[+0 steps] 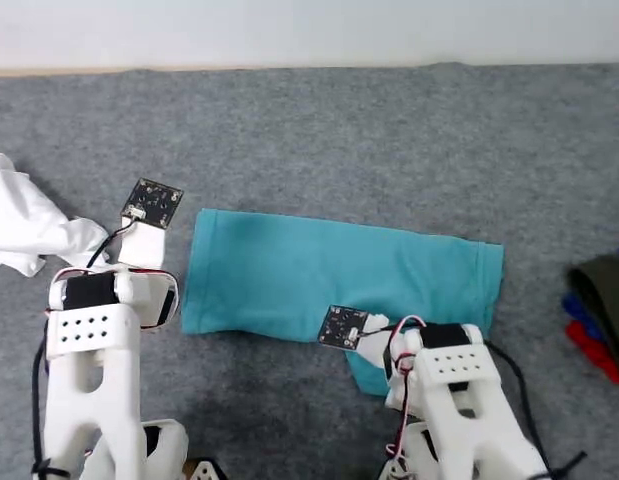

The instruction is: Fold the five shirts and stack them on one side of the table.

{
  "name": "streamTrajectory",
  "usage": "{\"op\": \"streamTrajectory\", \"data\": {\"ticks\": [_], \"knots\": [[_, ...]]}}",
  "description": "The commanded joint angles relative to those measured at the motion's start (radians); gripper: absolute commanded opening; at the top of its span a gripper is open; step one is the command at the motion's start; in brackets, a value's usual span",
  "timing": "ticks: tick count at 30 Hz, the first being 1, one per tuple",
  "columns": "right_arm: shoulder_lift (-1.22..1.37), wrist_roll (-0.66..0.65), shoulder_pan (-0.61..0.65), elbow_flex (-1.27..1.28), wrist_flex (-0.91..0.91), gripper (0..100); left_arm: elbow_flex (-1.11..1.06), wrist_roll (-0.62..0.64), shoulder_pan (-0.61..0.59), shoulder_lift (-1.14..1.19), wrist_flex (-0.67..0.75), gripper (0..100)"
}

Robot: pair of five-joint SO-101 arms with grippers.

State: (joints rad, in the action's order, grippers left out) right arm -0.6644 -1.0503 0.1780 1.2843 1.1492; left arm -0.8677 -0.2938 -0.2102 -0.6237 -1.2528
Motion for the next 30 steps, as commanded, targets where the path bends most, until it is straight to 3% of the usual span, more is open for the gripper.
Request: {"op": "streamTrajectory", "data": {"ticks": [1,6,16,24,30], "knots": [[0.128,-0.012,0.004,-0.055,-0.025,24.9,0.002,-0.011,0.005,-0.017,0.018,0],[0.222,-0.012,0.004,-0.121,-0.015,14.1,0.002,-0.011,0.003,-0.017,0.015,0],[0.205,-0.020,0.008,-0.163,-0.004,8.2,0.002,-0.011,0.003,-0.017,0.017,0],[0.205,-0.046,0.002,-0.269,0.108,5.4,0.002,-0.011,0.003,-0.017,0.018,0],[0.205,0.005,0.002,-0.396,0.150,0.9,0.004,-0.012,0.003,-0.017,0.018,0]]}}
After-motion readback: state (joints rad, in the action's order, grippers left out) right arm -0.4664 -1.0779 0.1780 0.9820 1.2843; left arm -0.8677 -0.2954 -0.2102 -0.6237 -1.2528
